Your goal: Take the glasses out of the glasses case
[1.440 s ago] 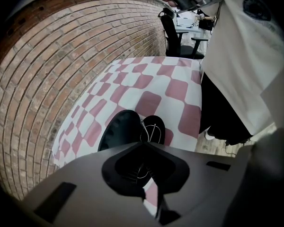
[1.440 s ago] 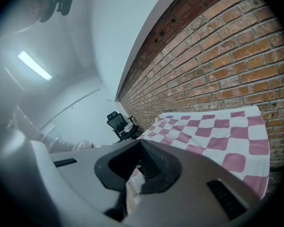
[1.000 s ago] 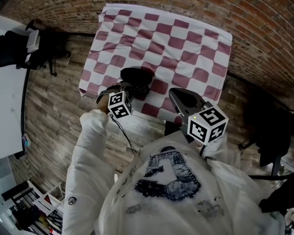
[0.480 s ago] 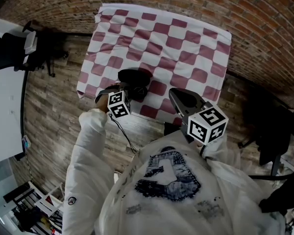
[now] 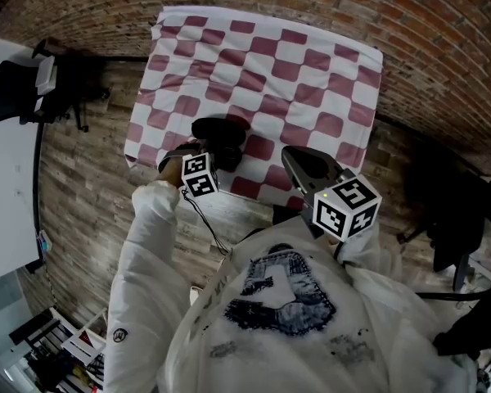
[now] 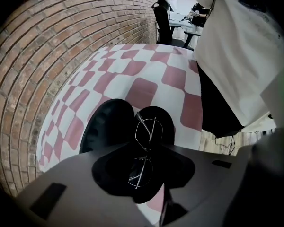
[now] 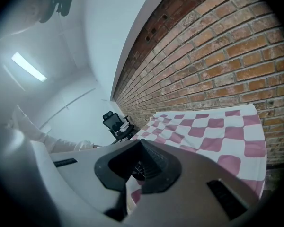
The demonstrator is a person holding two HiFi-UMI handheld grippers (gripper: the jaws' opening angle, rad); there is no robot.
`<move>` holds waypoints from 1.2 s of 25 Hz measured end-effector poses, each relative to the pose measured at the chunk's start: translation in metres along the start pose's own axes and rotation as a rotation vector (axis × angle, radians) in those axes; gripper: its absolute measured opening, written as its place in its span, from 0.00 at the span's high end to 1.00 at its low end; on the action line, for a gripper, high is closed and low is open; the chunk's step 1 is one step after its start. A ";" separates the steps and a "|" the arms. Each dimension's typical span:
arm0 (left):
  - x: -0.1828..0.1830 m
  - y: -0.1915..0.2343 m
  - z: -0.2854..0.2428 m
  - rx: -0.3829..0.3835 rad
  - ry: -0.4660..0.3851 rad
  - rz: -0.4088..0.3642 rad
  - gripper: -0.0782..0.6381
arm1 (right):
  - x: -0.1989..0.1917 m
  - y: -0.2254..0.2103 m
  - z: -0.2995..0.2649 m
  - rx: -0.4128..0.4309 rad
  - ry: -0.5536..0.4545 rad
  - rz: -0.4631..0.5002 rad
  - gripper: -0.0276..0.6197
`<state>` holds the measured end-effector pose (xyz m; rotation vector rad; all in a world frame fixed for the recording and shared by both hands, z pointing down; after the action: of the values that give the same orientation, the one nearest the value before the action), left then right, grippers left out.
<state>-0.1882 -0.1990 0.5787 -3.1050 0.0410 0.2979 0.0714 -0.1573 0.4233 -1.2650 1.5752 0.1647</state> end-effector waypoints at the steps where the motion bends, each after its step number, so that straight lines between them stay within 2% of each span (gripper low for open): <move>1: 0.000 0.000 -0.001 -0.002 0.002 0.001 0.73 | 0.000 0.000 0.000 -0.002 -0.001 0.000 0.94; 7: -0.002 -0.005 -0.008 -0.008 0.016 -0.002 0.74 | 0.000 0.001 0.003 -0.009 -0.003 0.001 0.94; 14: -0.002 -0.010 -0.008 0.025 0.003 -0.019 0.82 | -0.005 0.004 0.008 -0.017 -0.003 0.004 0.94; 30: 0.002 -0.018 0.012 0.138 -0.017 -0.018 0.85 | -0.020 0.025 0.026 -0.008 -0.010 0.026 0.94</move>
<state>-0.1883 -0.1806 0.5673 -2.9638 0.0318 0.3074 0.0664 -0.1171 0.4156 -1.2488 1.5843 0.1939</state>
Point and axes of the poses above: the fingertips, and each gripper's own axes: z backward along the fingers, y to its left, x out of its top, the point moved 10 cm from there along z, backward along the fingers, and after that the axes turned 8 degrees about -x, right-handed, at the moved point
